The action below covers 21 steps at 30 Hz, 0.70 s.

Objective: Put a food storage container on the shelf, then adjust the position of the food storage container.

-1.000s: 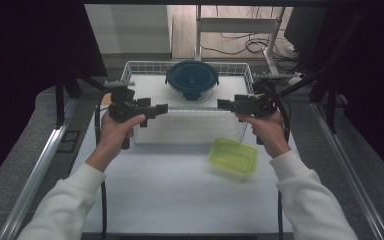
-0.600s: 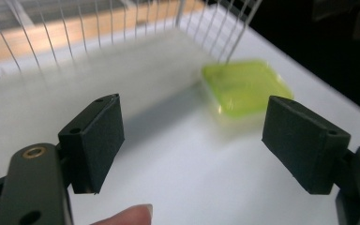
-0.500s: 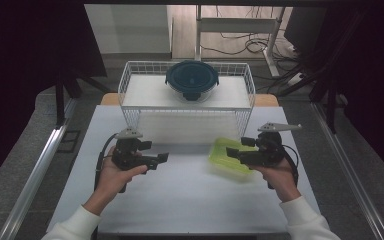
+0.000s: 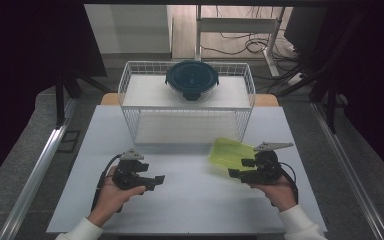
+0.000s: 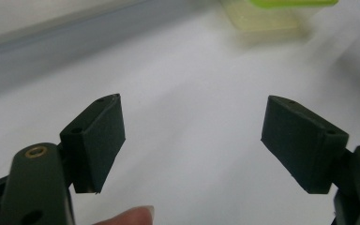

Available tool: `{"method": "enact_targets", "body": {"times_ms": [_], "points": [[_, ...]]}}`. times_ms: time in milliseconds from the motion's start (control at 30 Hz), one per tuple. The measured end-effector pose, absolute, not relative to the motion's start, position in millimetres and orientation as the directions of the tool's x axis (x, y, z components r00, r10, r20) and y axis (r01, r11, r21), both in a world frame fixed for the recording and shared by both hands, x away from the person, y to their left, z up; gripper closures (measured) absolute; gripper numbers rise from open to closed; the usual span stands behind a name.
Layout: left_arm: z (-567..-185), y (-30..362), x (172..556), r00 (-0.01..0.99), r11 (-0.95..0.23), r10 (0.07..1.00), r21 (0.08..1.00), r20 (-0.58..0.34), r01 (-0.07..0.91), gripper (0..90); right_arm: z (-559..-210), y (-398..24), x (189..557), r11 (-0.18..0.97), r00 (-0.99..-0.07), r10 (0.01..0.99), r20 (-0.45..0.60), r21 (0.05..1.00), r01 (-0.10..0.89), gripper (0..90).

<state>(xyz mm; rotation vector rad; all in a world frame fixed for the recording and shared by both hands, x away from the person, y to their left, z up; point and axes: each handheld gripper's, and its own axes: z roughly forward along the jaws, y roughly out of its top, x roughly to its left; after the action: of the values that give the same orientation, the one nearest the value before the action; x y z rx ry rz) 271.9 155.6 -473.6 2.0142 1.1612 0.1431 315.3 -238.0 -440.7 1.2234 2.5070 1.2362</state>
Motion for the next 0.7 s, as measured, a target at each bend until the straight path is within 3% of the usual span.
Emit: {"method": "enact_targets", "body": {"times_ms": [700], "points": [[-478.0,160.5,266.1,0.591,-0.299,0.767,0.677,-0.249,0.672,21.1,-434.8,-240.7,314.3,0.349,-0.678,0.698,0.23,0.717,0.603,33.0]]}}
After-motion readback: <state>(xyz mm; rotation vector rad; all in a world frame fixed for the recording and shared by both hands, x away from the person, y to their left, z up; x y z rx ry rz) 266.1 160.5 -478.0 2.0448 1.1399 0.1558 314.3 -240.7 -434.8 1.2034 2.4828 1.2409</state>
